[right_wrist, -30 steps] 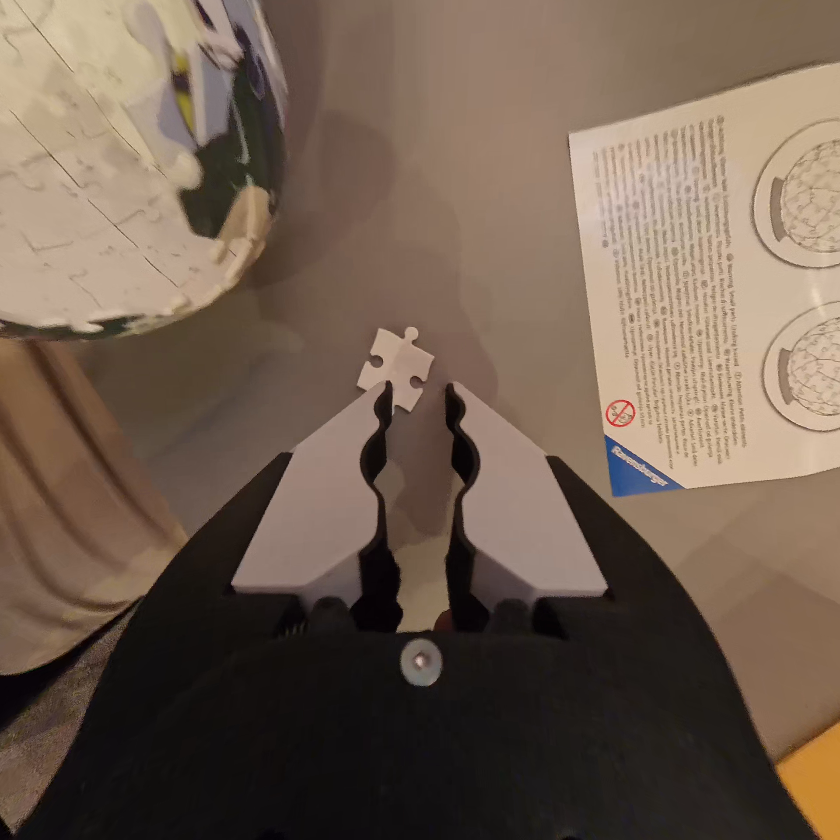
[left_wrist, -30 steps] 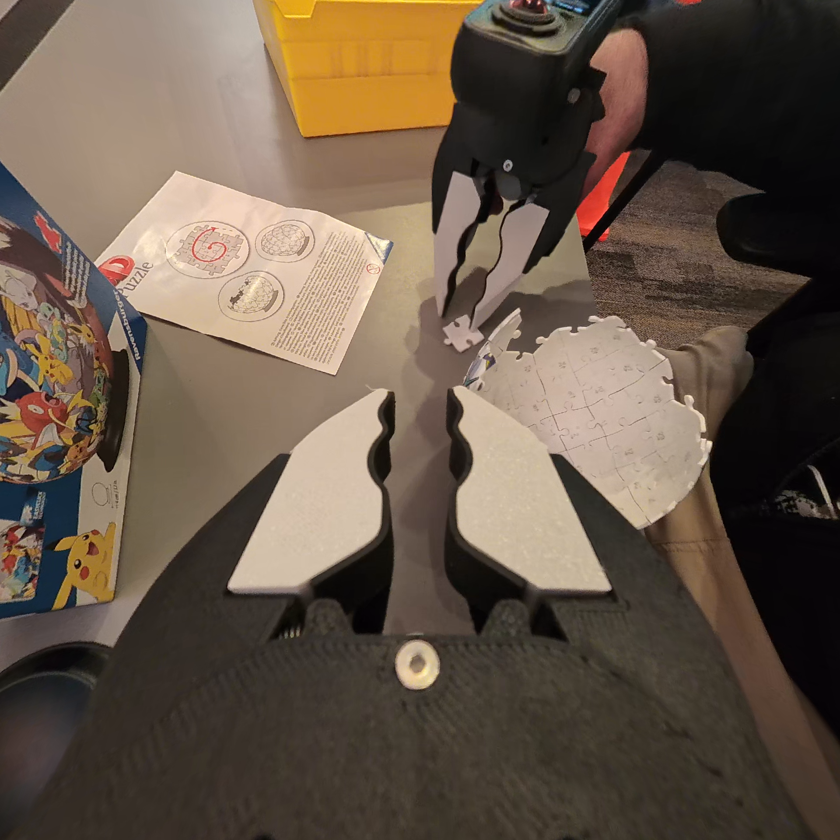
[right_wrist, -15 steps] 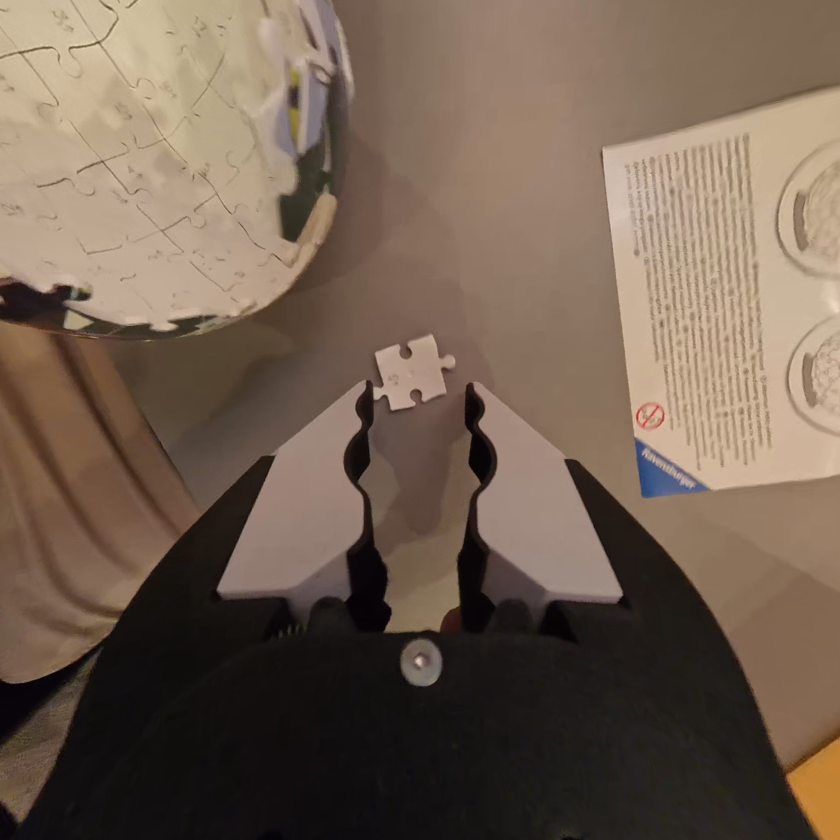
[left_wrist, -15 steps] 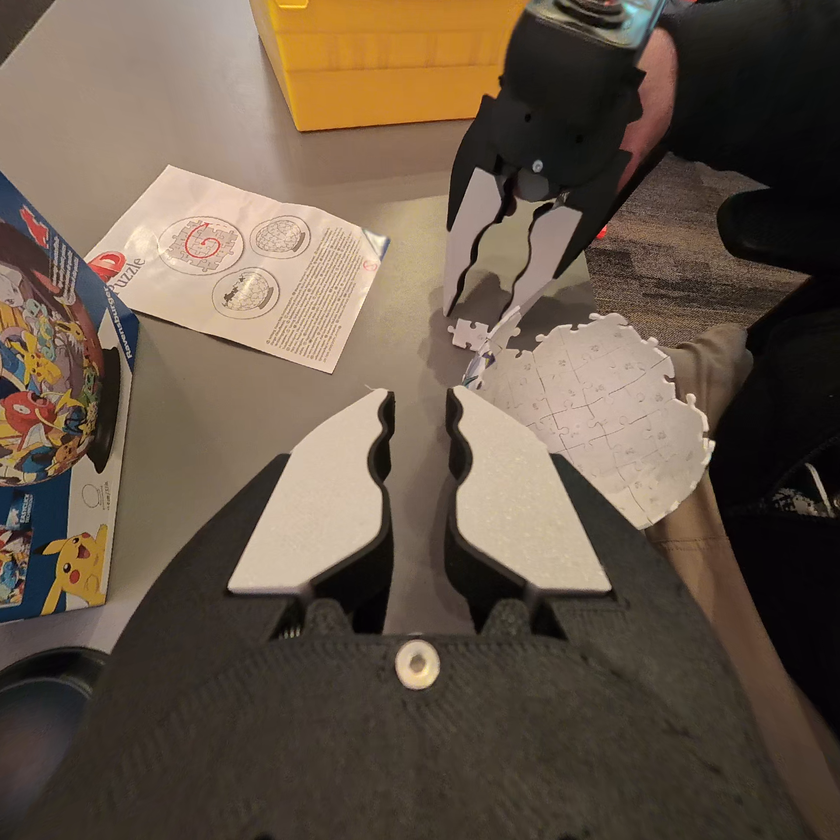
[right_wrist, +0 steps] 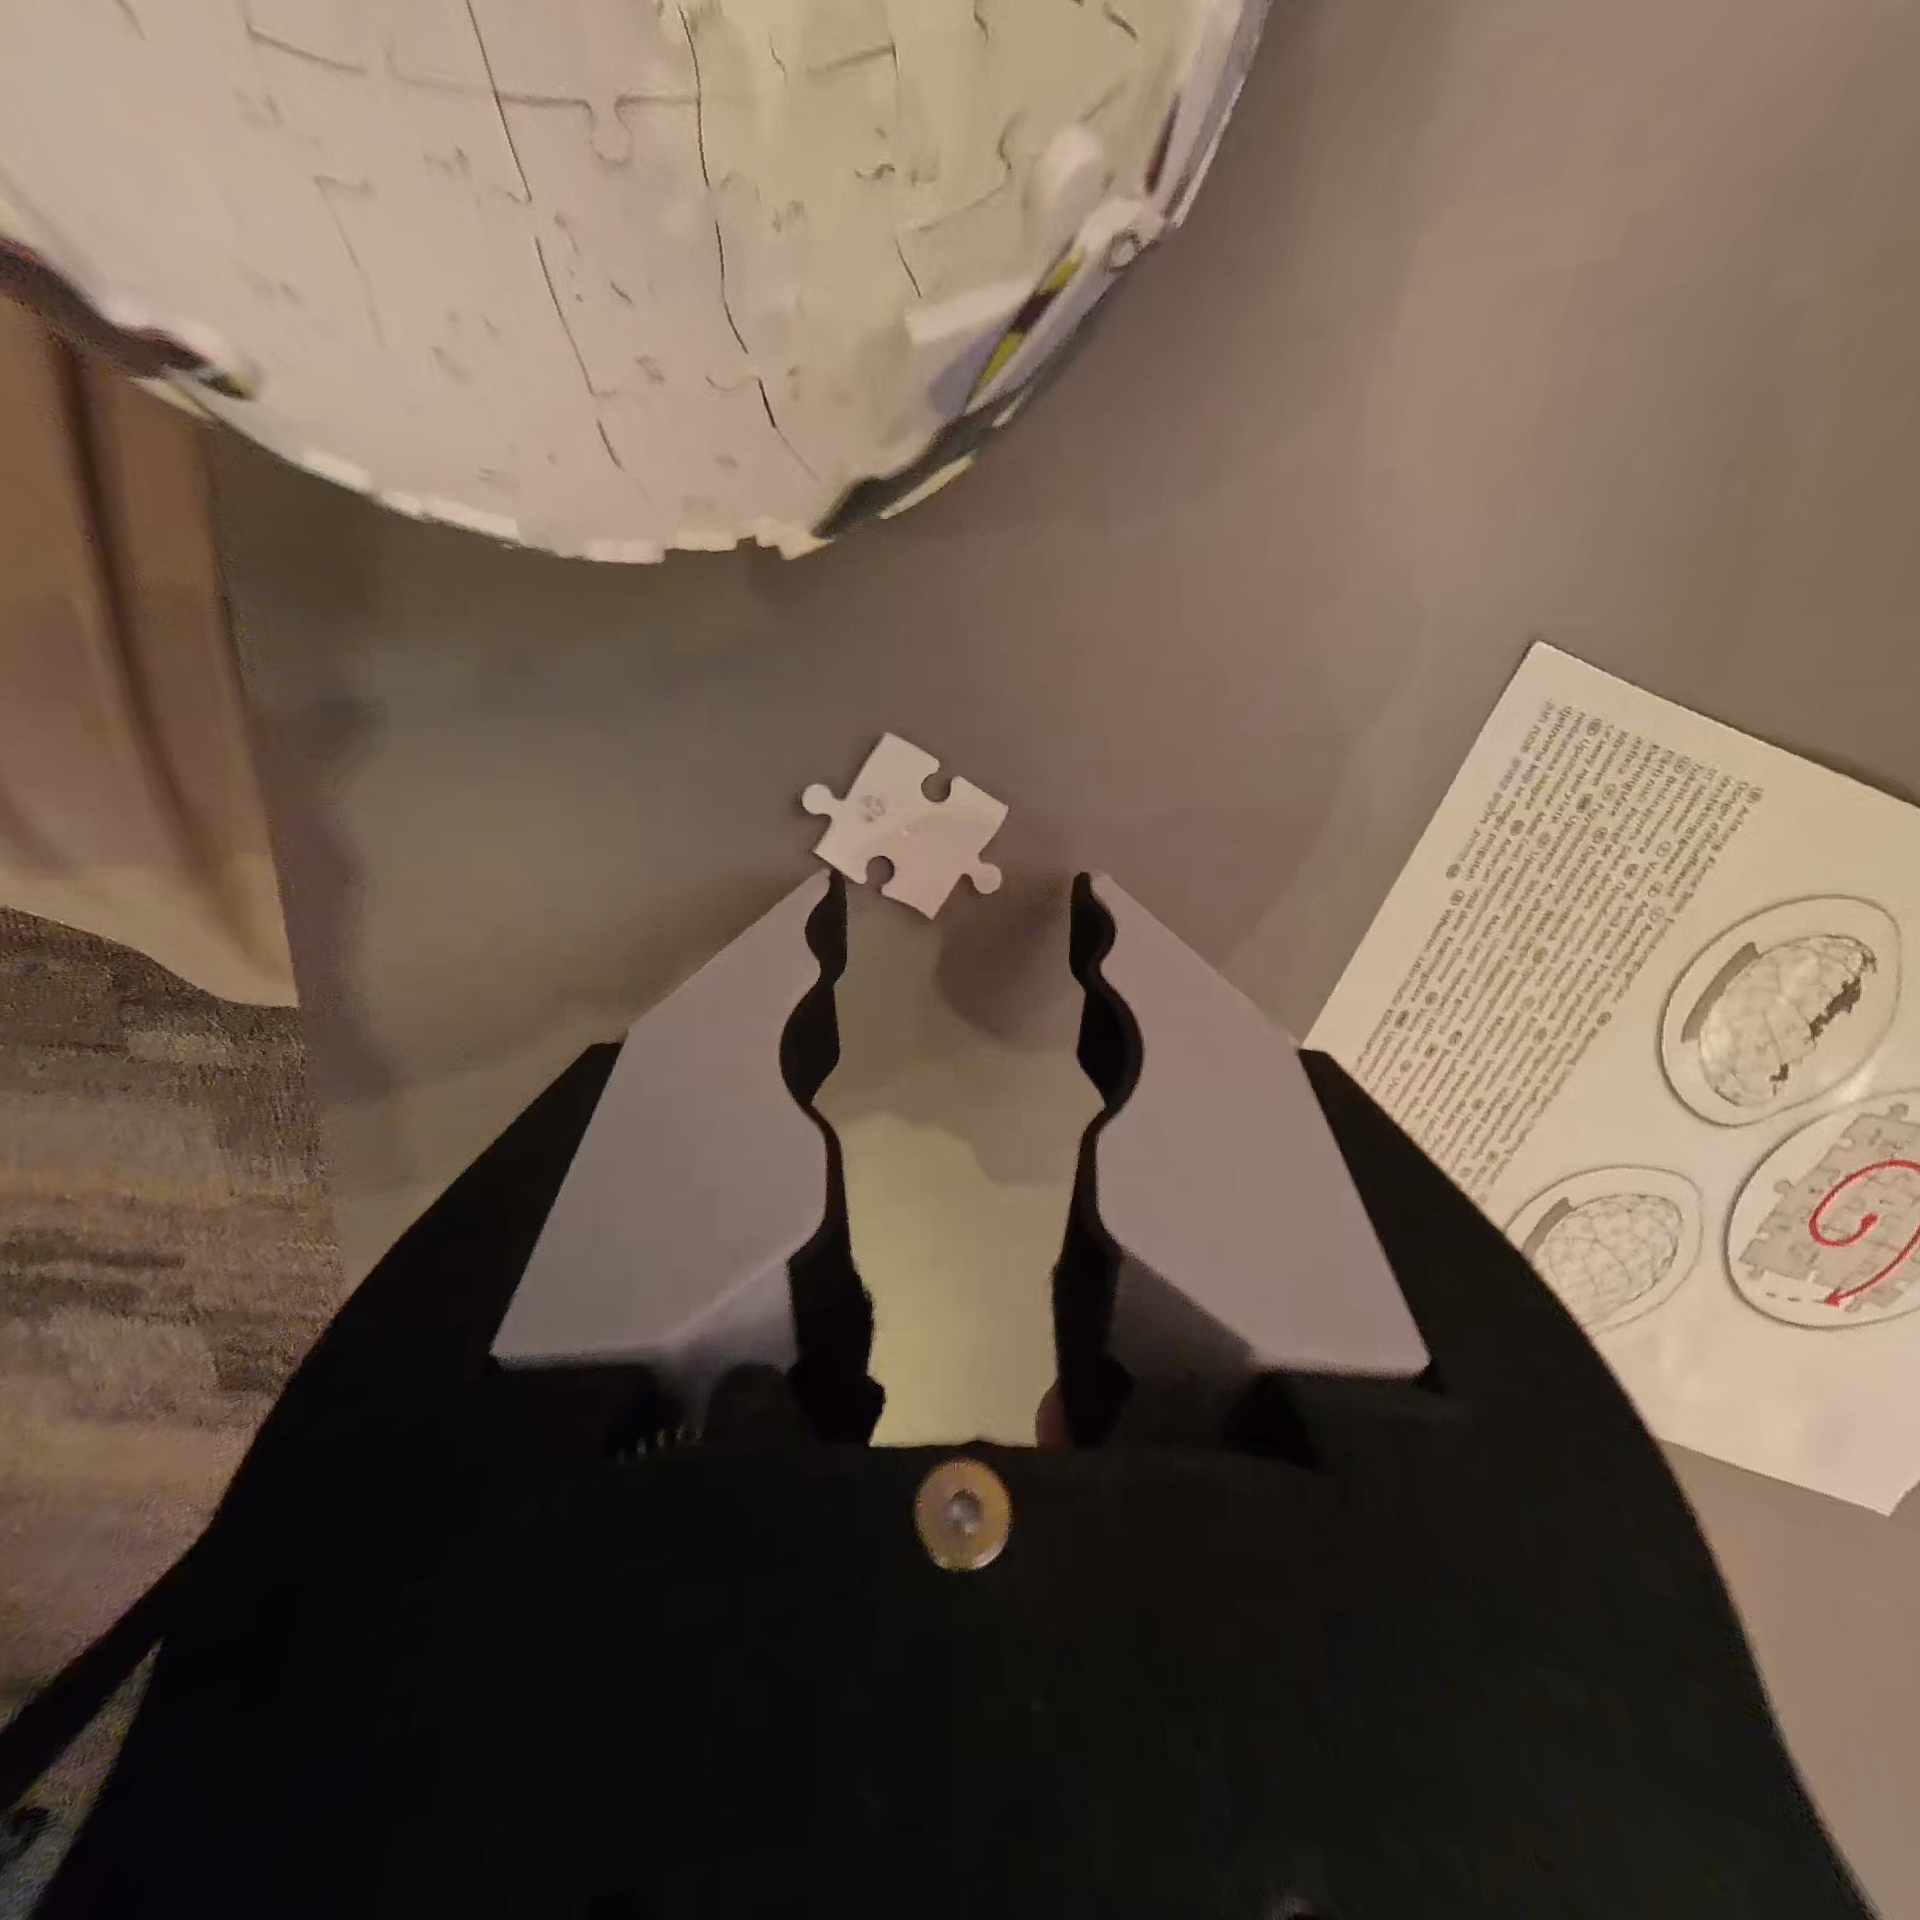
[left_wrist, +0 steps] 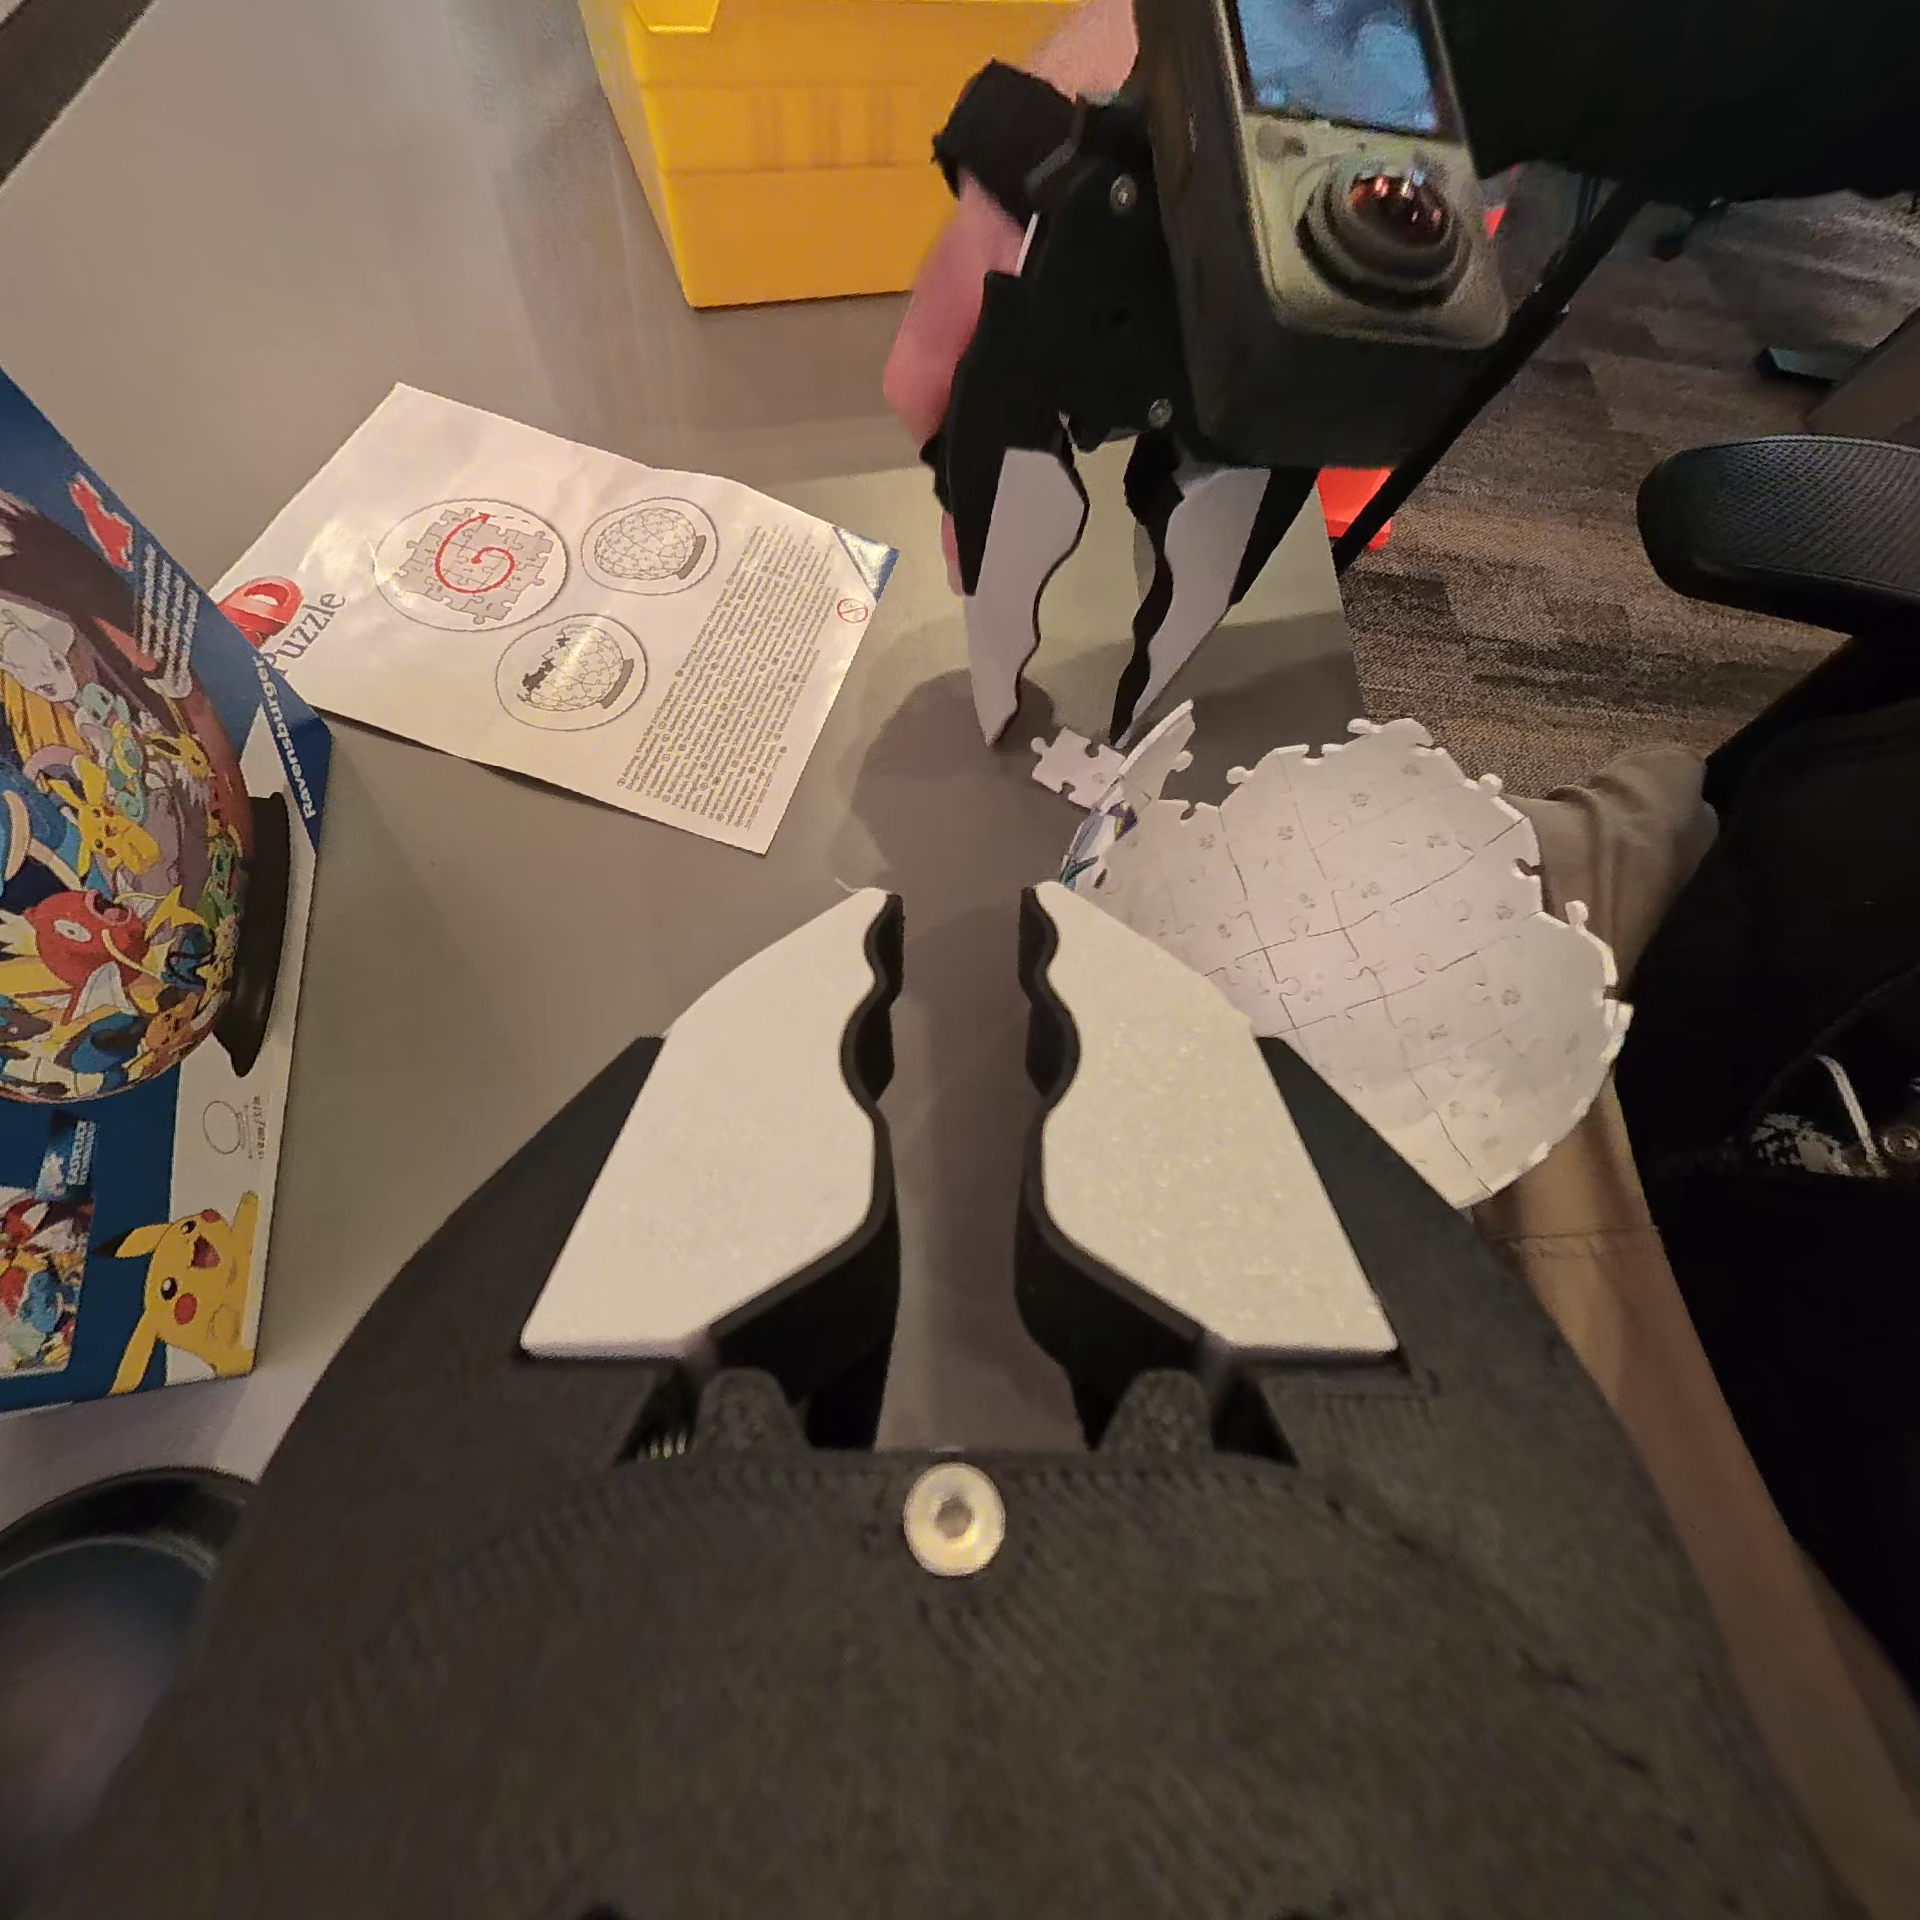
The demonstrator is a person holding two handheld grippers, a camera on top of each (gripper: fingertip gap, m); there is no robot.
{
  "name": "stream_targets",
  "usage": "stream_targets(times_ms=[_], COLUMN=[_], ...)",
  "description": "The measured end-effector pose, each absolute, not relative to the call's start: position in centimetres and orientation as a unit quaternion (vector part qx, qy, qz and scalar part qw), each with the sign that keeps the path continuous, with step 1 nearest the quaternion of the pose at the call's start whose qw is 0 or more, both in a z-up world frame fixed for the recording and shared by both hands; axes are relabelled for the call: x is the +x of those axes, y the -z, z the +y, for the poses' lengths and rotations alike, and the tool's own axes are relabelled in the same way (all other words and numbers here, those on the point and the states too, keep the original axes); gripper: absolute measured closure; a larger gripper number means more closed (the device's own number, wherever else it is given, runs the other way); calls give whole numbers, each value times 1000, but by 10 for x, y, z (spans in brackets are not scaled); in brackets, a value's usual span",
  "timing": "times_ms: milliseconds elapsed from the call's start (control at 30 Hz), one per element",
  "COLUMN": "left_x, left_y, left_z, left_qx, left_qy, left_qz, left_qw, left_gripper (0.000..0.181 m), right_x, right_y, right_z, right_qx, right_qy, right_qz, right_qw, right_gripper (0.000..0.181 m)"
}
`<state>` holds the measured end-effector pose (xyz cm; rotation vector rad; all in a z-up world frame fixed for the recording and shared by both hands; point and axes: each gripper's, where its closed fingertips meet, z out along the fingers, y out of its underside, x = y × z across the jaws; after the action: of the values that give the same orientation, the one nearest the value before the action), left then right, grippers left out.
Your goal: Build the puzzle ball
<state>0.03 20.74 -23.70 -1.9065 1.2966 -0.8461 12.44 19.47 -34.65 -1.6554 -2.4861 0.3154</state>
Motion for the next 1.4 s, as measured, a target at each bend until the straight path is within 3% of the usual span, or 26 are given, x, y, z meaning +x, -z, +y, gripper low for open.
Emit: stream_targets(times_ms=[133,267,967,1400], left_x=[0,0,5,48], left_y=[239,242,238,198], left_z=[208,208,206,199], left_qx=[-732,-734,-728,-705], left_qy=[327,328,331,353], left_qz=[496,494,497,476], left_qw=[334,331,336,389], left_gripper=[161,161,161,151], right_x=[123,121,138,108], right_y=[351,351,339,205], right_z=[193,194,196,214], right_qx=[-539,-555,-639,-595], right_qy=[-109,-119,-140,-81], right_qz=[-833,-821,-744,-740], right_qw=[59,65,132,304], right_gripper=[146,165,167,166])
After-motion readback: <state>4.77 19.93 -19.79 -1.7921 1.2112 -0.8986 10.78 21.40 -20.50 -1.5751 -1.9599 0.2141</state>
